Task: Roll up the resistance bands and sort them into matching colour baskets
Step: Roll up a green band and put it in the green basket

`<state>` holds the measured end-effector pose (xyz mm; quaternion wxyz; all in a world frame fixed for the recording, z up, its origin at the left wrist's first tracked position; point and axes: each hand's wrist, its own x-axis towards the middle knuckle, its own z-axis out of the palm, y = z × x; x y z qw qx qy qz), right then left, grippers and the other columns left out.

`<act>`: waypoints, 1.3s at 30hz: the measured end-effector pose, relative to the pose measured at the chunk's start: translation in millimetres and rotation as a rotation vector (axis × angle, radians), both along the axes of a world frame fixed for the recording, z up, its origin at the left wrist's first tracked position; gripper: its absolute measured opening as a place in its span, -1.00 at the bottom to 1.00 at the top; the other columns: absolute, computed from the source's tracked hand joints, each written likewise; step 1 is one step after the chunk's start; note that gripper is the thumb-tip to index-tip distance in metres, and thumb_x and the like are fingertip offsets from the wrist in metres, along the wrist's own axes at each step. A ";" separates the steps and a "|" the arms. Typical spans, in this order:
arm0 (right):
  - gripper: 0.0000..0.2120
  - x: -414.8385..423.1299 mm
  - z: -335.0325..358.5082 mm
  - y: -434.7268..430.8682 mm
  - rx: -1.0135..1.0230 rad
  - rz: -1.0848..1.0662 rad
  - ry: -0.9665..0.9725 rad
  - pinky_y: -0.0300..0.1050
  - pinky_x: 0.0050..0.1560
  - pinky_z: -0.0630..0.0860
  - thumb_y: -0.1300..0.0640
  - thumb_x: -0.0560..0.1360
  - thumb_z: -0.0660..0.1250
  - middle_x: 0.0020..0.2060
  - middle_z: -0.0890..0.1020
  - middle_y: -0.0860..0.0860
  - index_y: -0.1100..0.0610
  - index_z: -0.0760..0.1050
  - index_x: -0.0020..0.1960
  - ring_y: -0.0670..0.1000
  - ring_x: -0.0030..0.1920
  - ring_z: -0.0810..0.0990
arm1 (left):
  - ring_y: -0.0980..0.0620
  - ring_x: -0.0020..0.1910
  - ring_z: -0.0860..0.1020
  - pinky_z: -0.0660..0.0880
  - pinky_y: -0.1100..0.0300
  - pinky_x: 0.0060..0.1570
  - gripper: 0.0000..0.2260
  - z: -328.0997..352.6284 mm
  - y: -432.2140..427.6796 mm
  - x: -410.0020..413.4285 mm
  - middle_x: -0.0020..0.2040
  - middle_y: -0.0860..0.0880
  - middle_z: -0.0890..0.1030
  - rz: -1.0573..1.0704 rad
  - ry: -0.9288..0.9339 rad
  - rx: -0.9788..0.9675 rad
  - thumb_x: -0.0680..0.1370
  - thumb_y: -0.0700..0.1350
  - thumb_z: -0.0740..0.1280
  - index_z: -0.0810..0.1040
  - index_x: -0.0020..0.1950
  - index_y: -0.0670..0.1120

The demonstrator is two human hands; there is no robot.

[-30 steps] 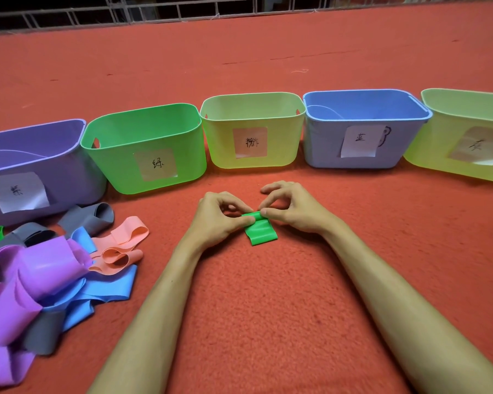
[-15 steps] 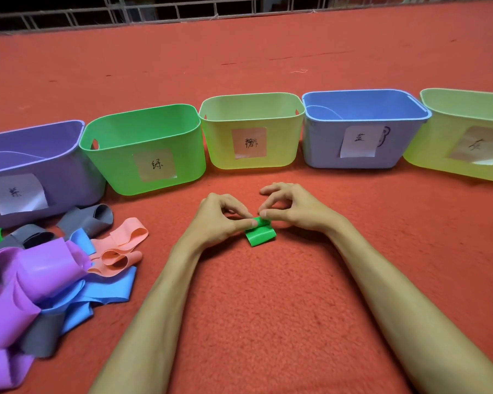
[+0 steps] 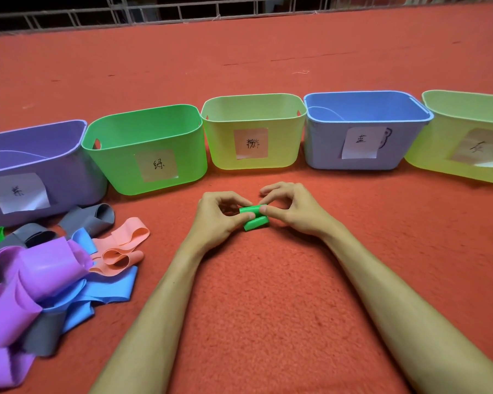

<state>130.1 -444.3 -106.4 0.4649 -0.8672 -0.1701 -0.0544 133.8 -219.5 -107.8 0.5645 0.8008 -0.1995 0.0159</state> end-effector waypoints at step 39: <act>-0.83 -12.8 4.3 21.7 0.471 0.057 0.055 -0.06 0.02 0.60 0.38 0.53 0.45 -0.11 0.72 0.20 0.31 0.57 0.11 0.03 -0.10 0.70 | 0.10 -0.02 0.68 0.57 0.22 0.09 -0.88 6.6 7.4 1.3 -0.02 -0.06 0.76 -0.070 0.116 -0.165 0.59 -0.19 0.45 0.73 0.08 -0.19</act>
